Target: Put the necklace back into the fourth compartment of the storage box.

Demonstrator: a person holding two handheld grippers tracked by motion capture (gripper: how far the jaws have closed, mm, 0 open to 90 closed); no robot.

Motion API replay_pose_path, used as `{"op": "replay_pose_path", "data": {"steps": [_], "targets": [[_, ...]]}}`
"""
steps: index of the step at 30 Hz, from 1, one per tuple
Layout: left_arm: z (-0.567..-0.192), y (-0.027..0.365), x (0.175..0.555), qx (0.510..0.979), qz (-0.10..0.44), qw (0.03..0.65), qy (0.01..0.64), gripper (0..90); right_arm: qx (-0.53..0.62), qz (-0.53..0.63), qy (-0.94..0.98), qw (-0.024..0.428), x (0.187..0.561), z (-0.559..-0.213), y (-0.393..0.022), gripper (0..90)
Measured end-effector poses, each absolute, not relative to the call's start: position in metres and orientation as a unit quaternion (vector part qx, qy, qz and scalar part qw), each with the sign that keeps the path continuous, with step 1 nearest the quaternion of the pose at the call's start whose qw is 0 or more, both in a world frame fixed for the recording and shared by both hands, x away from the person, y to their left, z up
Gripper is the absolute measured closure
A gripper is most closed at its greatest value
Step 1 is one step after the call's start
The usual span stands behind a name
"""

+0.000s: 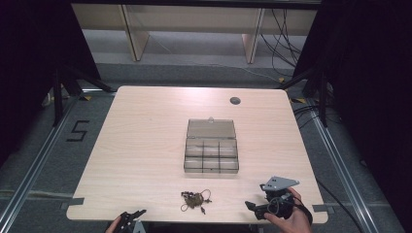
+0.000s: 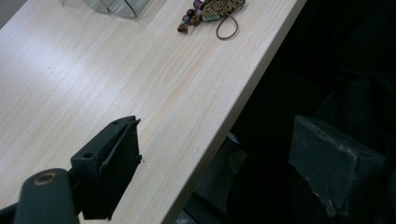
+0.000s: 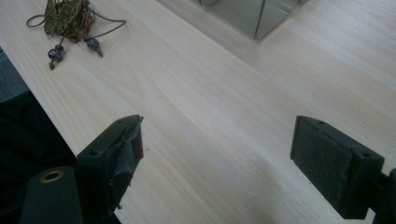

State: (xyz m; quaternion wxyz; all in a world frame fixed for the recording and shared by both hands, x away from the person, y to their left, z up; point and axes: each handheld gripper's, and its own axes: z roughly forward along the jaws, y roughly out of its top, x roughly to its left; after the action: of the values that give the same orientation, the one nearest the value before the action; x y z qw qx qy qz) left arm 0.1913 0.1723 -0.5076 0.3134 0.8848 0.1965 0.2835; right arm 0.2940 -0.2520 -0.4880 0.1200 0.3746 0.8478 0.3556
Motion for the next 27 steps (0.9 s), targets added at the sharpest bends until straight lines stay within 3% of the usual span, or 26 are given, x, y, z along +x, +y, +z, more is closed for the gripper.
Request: {"op": "replay_pose_path", "data": {"steps": [27], "targets": [[-0.505, 0.174, 0.19, 0.888, 0.284, 0.304, 0.194, 15.7, 0.338, 0.342, 0.872, 0.094, 0.295, -0.473, -0.24, 21.1]]}}
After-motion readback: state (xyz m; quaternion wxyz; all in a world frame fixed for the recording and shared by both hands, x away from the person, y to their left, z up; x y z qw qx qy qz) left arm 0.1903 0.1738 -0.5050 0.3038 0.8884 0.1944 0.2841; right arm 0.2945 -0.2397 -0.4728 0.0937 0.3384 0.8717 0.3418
